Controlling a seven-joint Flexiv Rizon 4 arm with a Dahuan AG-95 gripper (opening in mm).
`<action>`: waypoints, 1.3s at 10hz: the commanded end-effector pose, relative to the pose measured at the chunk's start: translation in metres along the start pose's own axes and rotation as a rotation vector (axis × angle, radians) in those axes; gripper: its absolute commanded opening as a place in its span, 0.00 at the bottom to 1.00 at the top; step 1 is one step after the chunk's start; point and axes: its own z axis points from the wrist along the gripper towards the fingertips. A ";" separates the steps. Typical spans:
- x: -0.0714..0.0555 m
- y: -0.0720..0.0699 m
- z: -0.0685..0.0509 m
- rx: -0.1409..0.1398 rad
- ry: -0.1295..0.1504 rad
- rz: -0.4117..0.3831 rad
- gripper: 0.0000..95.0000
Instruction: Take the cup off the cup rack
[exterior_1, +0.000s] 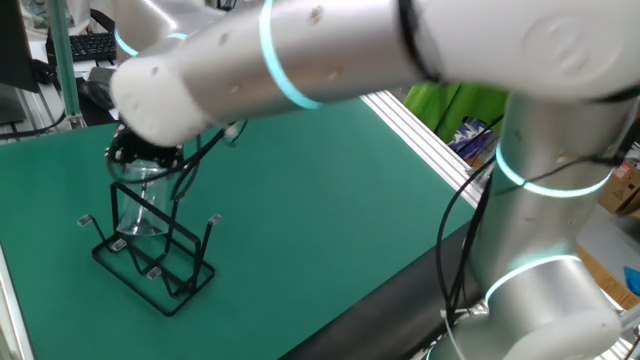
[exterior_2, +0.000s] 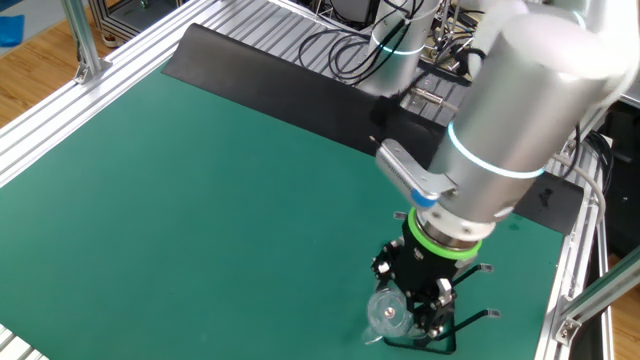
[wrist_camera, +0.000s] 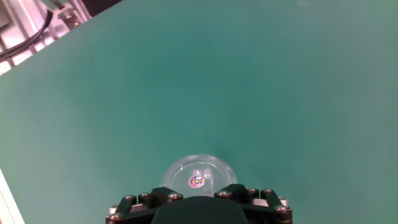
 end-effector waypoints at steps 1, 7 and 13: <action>-0.003 0.003 0.003 0.015 0.008 -0.012 0.00; -0.005 -0.001 -0.003 0.024 0.045 -0.052 0.00; -0.005 -0.005 -0.010 0.027 0.102 -0.074 0.00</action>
